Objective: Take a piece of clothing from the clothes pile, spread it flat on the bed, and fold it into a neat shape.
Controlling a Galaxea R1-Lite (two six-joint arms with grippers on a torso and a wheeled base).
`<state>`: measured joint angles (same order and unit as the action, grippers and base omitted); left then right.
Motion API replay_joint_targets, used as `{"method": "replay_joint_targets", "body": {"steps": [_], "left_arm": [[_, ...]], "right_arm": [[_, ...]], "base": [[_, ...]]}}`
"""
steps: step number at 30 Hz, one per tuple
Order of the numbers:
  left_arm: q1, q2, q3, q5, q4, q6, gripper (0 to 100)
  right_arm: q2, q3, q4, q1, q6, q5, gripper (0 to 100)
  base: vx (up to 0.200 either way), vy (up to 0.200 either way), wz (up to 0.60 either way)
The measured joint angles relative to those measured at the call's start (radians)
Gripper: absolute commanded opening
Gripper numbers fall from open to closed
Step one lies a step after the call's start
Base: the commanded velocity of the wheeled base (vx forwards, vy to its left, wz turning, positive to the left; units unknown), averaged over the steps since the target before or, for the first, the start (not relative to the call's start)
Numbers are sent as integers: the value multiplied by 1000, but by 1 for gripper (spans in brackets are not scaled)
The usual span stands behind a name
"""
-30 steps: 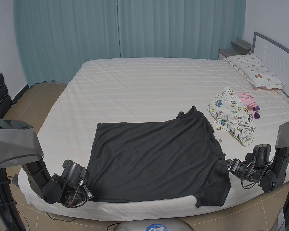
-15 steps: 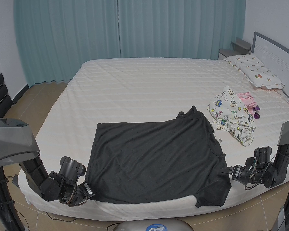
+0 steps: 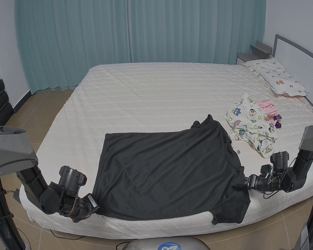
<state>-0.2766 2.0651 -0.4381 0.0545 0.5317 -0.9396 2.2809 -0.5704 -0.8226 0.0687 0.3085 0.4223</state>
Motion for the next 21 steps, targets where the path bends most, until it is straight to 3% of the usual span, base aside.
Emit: {"method": "replay_joint_targets", "body": {"steps": [6, 18, 19, 21], "left_arm": [[3, -4, -1, 7, 0, -1, 0], [3, -5, -1, 9, 0, 0, 0], [3, -5, -1, 9, 0, 0, 0], [3, -5, -1, 9, 0, 0, 0]], "right_arm": [[7, -52, 107, 5, -82, 0, 100], [43, -104, 109, 47, -142, -4, 100], [47, -111, 113, 45, -142, -7, 0], [56, -128, 115, 36, -143, -31, 0]], "base": [[0, 0, 0], [0, 0, 0], [0, 0, 0], [0, 0, 0]]}}
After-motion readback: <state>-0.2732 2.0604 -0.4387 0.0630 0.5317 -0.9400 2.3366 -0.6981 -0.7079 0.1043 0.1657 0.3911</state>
